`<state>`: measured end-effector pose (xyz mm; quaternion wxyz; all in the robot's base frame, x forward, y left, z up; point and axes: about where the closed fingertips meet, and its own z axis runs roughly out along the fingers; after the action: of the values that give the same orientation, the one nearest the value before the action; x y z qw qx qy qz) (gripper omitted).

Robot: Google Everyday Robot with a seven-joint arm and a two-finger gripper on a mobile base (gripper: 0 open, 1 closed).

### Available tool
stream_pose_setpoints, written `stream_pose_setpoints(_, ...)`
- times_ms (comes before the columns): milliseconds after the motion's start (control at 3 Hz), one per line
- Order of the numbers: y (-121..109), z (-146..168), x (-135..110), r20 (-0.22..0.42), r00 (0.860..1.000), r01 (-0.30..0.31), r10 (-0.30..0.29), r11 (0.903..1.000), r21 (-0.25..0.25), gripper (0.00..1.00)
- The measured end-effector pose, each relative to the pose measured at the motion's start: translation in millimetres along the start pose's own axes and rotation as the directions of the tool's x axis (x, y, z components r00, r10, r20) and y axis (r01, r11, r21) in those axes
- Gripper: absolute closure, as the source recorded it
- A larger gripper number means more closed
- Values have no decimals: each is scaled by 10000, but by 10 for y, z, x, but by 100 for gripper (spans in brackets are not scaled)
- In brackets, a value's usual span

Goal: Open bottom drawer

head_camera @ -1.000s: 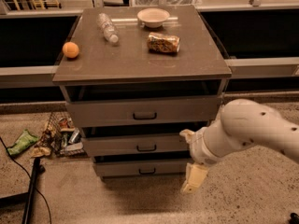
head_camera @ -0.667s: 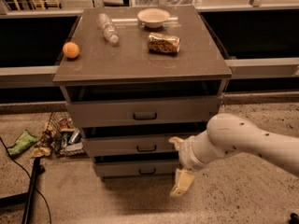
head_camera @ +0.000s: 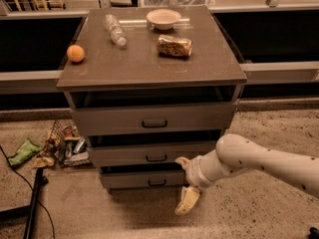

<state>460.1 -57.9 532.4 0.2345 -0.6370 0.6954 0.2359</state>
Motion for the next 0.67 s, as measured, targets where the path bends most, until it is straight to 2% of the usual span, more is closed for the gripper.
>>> stream_pose_setpoints(333,0,1,1,-1,10000,-1,1,10000,0,0)
stream_pose_setpoints(667,-129,166,369,-192,9993,-327,332,9992,251,0)
